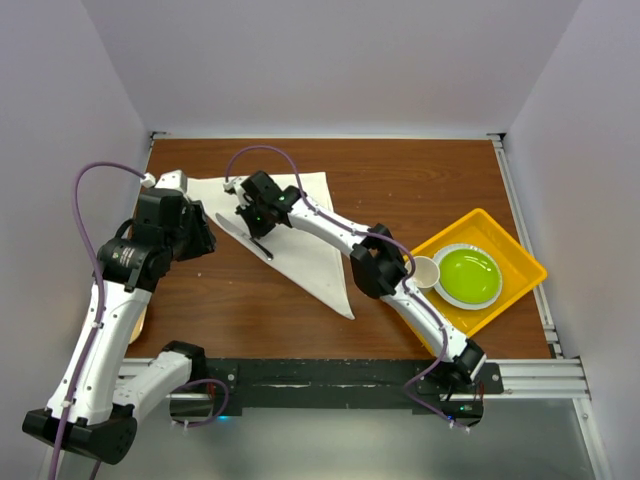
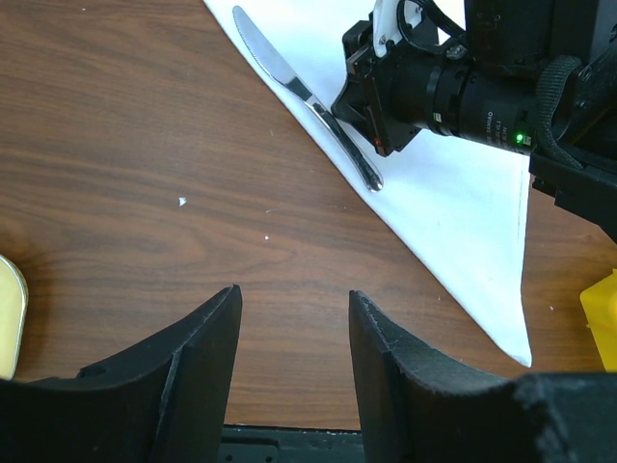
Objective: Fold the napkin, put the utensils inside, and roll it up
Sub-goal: Place the utensil onto the napkin
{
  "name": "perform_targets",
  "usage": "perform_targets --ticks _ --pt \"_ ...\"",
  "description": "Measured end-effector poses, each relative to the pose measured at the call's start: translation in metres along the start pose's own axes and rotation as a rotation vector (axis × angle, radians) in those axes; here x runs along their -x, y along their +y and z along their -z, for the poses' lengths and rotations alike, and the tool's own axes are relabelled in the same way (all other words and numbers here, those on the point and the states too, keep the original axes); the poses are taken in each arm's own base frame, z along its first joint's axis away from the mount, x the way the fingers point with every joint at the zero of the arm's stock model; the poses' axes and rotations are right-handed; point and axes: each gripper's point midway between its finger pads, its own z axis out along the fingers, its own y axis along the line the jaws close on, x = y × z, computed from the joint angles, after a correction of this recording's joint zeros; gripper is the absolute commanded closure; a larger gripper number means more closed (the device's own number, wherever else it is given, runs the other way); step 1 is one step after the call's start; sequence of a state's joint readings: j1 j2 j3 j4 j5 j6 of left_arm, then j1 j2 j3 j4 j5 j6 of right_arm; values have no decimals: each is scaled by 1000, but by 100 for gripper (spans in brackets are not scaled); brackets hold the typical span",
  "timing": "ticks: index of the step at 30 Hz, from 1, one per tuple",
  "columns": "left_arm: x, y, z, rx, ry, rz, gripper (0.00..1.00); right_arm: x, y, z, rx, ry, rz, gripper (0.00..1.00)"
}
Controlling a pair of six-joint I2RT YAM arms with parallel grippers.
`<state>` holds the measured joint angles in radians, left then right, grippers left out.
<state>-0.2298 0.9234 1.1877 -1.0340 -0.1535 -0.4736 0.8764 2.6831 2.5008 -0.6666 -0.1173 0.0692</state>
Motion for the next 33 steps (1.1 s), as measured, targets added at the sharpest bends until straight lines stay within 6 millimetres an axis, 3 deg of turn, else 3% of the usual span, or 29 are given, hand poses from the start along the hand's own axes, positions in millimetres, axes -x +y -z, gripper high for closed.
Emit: perform_targets --ticks 6,10,14,17,21,25,28,33 --pt "0 0 0 1 1 0 43 1 0 1 3 -3 -3 100" --pt "-1 0 -4 9 11 6 40 -1 -1 4 -8 12 -26 91" --pt "-2 -3 -18 17 28 50 39 8 -5 32 -25 19 -98 80" --pt "-5 -7 -39 12 60 108 38 24 -5 92 -25 3 -168 71" --pt "2 -5 -83 19 101 230 37 38 -1 195 -28 -48 -210 62" --pt "15 -2 -133 -2 129 356 37 16 6 276 -33 -70 -226 58" --pt "28 11 -168 -27 118 425 35 -16 7 305 -36 -44 -243 58" --pt "51 64 -234 9 133 487 34 -70 -15 305 -50 73 -327 59"
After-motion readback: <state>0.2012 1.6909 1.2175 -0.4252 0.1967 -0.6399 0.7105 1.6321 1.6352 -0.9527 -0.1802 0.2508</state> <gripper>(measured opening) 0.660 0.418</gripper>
